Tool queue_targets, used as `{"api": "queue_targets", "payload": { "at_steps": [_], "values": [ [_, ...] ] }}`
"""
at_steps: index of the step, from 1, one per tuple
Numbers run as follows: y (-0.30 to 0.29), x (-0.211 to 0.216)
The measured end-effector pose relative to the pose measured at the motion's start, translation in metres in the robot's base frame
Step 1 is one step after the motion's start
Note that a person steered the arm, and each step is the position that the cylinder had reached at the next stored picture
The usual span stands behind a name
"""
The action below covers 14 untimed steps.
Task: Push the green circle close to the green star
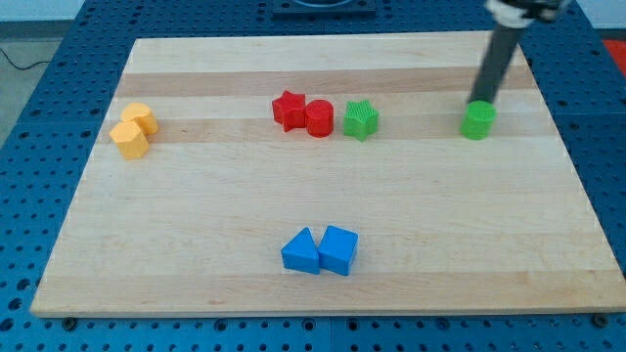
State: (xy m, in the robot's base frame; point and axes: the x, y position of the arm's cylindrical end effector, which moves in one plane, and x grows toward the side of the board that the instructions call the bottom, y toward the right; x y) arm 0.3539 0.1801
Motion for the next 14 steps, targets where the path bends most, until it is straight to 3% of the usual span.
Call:
{"api": "queue_targets", "payload": {
  "at_steps": [1, 2, 3, 6, 7, 8, 10, 12, 14],
  "values": [
    [0.015, -0.022],
    [0.087, -0.031],
    [0.121, -0.007],
    [0.044, 0.013],
    [0.101, 0.022],
    [0.113, 0.05],
    [0.046, 0.048],
    [0.056, 0.034],
    [-0.04, 0.034]
  ]
}}
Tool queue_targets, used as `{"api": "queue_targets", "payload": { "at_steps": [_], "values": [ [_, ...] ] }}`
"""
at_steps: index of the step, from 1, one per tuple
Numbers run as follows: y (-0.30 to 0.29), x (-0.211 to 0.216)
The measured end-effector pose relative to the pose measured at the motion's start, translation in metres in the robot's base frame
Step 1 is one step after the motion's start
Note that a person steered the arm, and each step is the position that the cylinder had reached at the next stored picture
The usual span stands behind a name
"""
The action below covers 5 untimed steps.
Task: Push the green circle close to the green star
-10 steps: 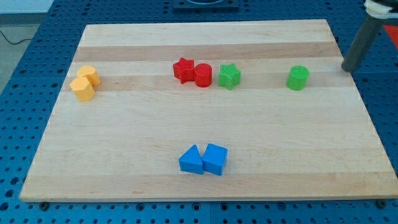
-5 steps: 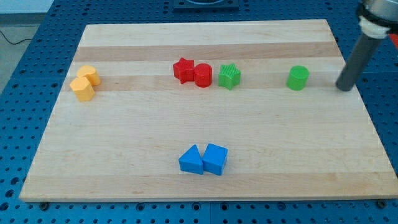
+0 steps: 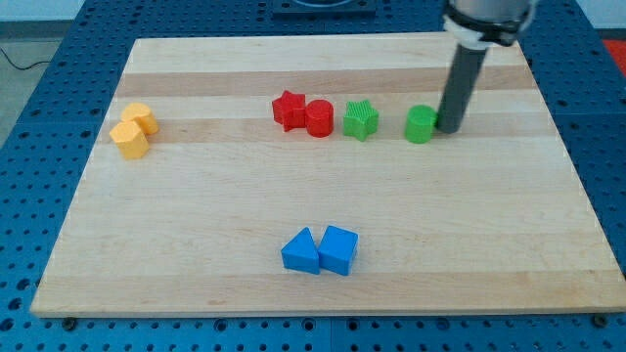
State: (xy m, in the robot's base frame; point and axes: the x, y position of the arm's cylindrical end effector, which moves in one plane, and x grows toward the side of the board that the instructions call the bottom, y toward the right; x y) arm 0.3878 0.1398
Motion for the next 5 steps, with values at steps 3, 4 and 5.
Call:
{"api": "queue_targets", "payload": {
  "at_steps": [3, 4, 5],
  "values": [
    [0.008, -0.001],
    [0.012, 0.007],
    [0.049, 0.081]
  ]
}}
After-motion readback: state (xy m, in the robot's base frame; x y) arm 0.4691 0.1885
